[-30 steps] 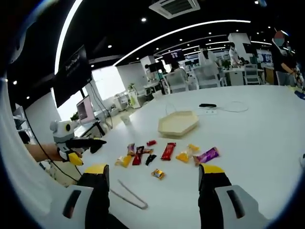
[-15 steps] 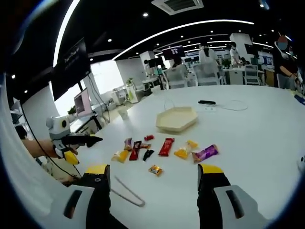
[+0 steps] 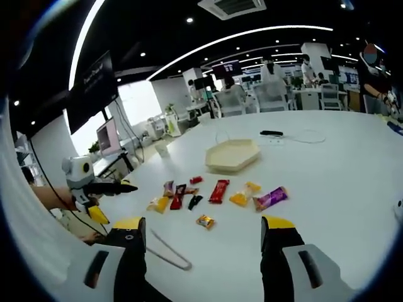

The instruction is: Place the target food into the container with the food tongs after gripping and lifting it, then release it inside without dropping or visibly crushing the food.

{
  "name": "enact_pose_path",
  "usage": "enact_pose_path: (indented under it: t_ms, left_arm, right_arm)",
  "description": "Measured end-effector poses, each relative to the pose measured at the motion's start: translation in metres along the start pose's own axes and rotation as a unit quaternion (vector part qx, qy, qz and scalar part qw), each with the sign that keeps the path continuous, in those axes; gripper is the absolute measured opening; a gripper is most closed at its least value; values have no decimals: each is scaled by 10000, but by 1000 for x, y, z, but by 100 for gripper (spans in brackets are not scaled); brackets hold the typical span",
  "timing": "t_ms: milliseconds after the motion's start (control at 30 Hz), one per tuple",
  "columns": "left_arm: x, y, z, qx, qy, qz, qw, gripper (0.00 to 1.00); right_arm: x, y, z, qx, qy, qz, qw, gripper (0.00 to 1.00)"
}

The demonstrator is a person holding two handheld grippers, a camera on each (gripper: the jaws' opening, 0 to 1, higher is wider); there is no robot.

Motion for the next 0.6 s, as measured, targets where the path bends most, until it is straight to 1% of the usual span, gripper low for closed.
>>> enact_pose_path:
  t_ms: [267,367,500,533,600]
  left_arm:
    - [-4,8,4,48,73,-88,9999,94]
    - [-4,10,3,53,59,-139,9999,91]
    - [-5,13,3,75,79,-132,9999,96]
    - [-6,14,3,53,88,-135,9999,98]
    - [-7,17,4,-26,85,-189,9998,99]
  right_arm:
    - [-3,7,-5,-43,-45,-35,10000,75]
    - [-3,9,-6,-38,-79,-61,9999,75]
    - [-4,11,-7,-57,-103,-75,9999,75]
    - [-4,12,-7,-64,-107,-83,9999,75]
    - [-4,14,-7,-66,-108,-95,9999,75]
Point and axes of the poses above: the point that each gripper's makers call its tool centre point, and the gripper's own axes: x roughly backward along the fingers, z roughly to its right, y roughly out of its underside, the point moved 1 cm from there along x, roughly backward along the fingers, and after that the axes turned 14 degrees about x, right-handed, at the moved point
